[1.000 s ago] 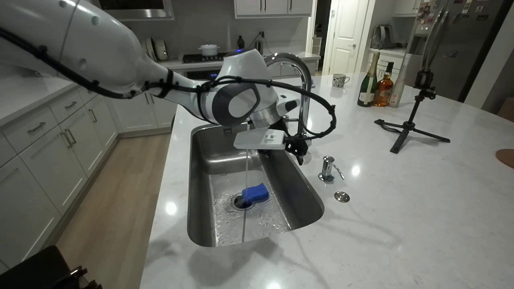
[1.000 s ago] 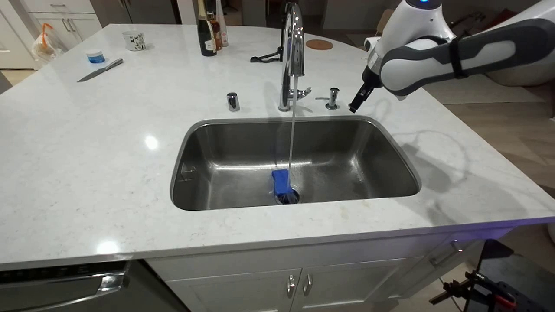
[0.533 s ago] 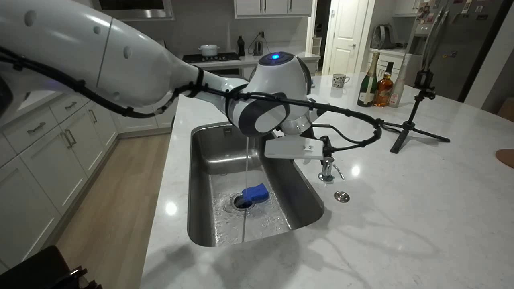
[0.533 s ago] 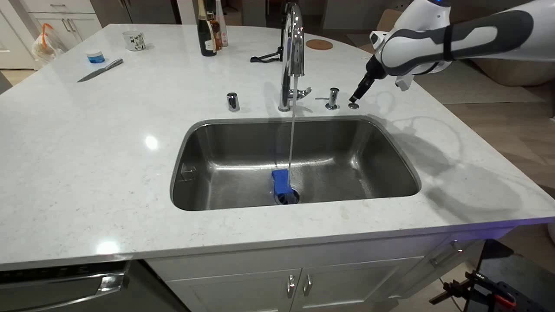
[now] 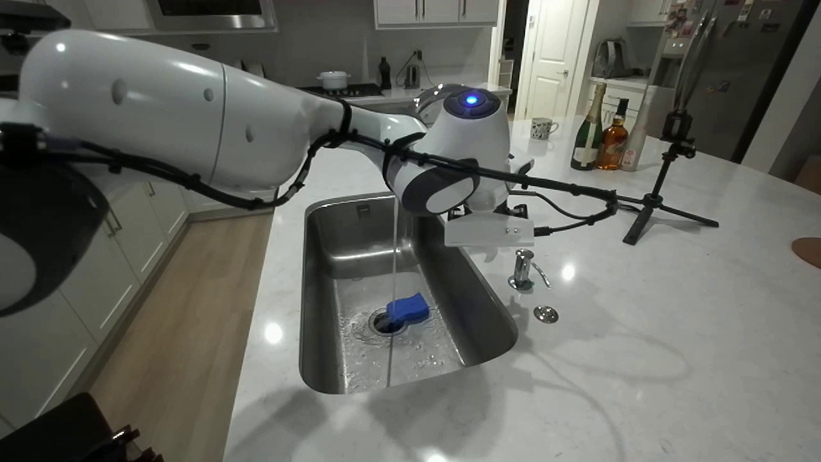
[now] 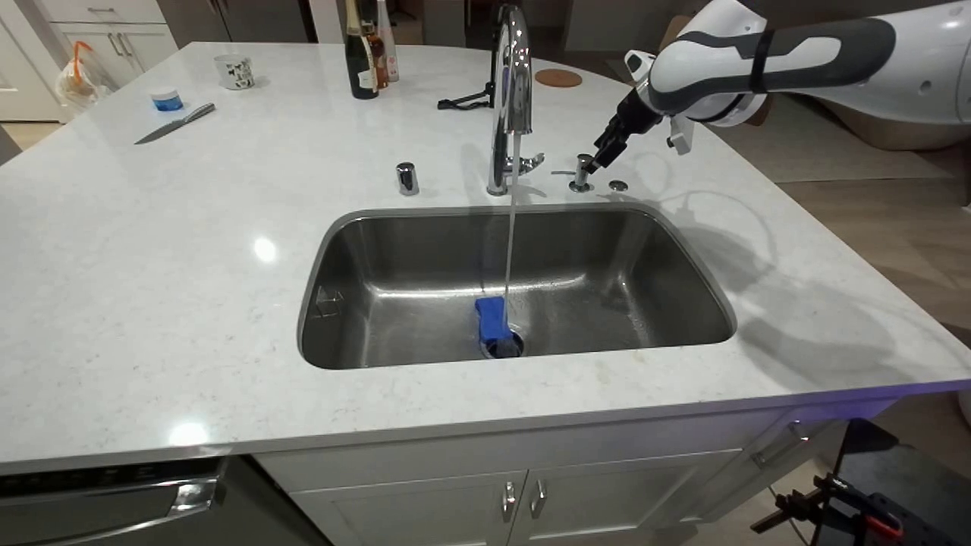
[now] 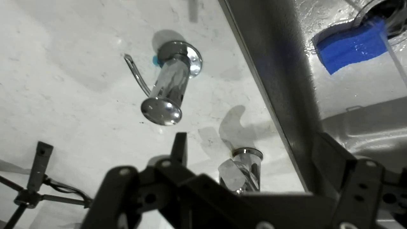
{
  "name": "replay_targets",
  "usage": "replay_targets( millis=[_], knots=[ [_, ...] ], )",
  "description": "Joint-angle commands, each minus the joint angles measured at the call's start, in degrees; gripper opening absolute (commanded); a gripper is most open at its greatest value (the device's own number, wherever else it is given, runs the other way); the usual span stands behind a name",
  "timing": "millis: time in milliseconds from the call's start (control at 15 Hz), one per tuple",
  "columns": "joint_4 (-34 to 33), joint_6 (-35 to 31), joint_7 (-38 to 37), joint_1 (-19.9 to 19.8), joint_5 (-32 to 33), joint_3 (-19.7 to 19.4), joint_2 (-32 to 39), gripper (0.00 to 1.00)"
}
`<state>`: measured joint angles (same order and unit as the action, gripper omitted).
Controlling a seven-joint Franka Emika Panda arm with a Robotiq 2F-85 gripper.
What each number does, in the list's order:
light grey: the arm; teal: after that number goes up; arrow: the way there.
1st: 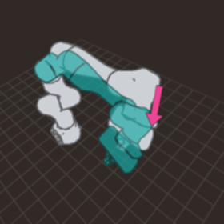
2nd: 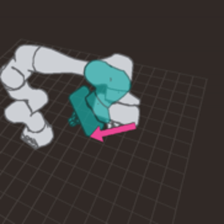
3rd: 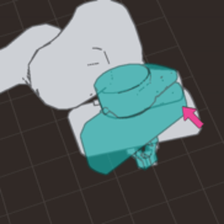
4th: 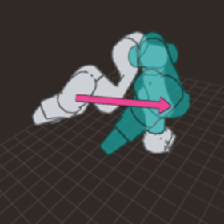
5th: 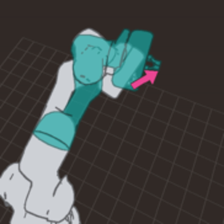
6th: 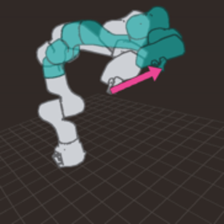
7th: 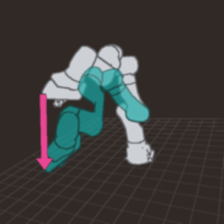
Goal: Turn off the tap
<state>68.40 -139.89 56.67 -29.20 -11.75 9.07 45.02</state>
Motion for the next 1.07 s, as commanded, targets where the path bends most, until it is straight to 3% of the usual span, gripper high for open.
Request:
replay_targets(
  millis=[0, 67, 133, 533, 1000],
  knots=[
    [-8.2, 5.0, 3.5, 1.3, -1.3, 0.7, 4.4, 1.00],
    [-9.3, 6.1, 3.0, 2.0, -0.8, 0.2, 5.1, 1.00],
    [-4.4, 3.0, 1.5, 1.0, 0.0, 0.6, 2.6, 1.00],
    [-4.9, 2.3, -0.7, 2.1, 0.9, -0.7, 3.3, 1.00],
    [-11.5, -3.9, -7.7, 5.3, 1.5, -3.1, 8.5, 1.00]
  ],
)
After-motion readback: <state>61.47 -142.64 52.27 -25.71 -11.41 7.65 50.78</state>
